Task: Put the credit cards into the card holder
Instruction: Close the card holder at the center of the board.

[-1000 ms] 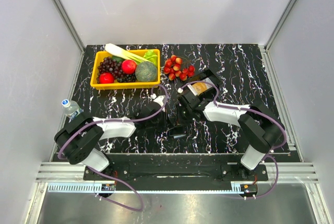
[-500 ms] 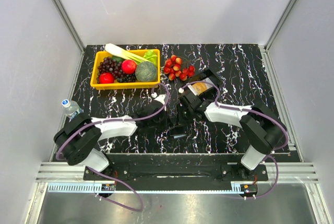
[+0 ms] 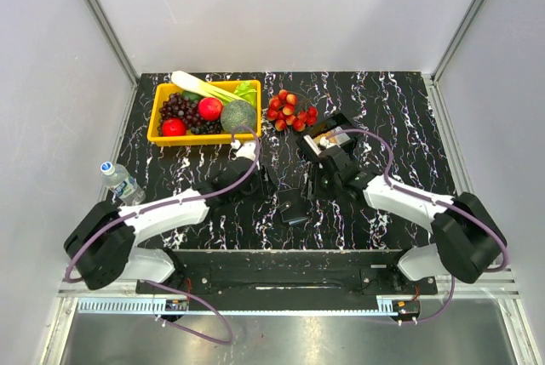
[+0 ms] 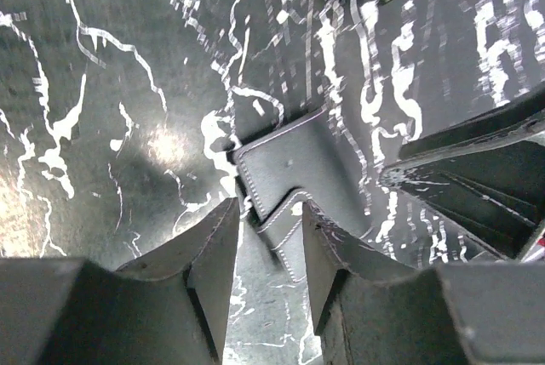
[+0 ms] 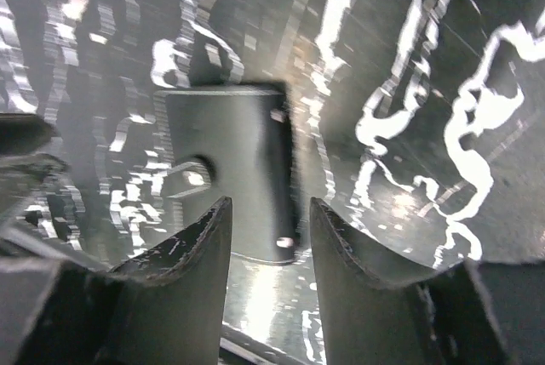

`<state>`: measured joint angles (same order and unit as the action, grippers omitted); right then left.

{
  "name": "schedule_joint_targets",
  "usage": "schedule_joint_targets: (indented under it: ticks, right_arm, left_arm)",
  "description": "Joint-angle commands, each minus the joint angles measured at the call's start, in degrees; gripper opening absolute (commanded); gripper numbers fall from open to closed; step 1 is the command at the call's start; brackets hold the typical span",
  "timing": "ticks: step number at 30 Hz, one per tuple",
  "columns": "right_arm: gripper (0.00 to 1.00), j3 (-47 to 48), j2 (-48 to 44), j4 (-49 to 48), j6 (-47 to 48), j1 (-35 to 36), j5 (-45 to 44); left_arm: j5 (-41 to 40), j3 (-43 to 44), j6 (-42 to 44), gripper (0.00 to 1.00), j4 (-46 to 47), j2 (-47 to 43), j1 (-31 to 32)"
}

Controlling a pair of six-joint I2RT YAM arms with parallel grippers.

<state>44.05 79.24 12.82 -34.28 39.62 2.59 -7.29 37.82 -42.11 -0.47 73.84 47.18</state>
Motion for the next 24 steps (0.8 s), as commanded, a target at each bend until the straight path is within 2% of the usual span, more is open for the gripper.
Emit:
schedule_joint_targets:
  ticks: [1,7,11,17,24]
  right_arm:
    - [0.48,-3.79,3.11,-0.68,0.01,-1.47,2.94]
    - [0.52,-4.50,7.06,-3.59,-1.75,-1.47,8.56]
    - [0.53,-5.11,9.43,-6.74,-3.15,-1.56,12.95]
    - [0.55,-6.26,9.71,-12.37,-7.02,-0.42,16.31]
    - [0.58,-3.89,8.21,-11.41,-8.69,4.50,11.57]
  left_arm:
    - [2.62,-2.31,-3.41,0.40,2.12,5.25,-0.33]
    - [9.83,-6.71,-9.13,0.49,13.55,9.64,-0.25]
    - [12.03,-5.75,-9.84,0.51,16.99,13.95,-0.33]
    - [11.95,-1.88,-9.13,0.52,16.47,16.68,-0.51]
    - [12.38,-1.00,-6.94,0.53,14.62,15.28,-3.58]
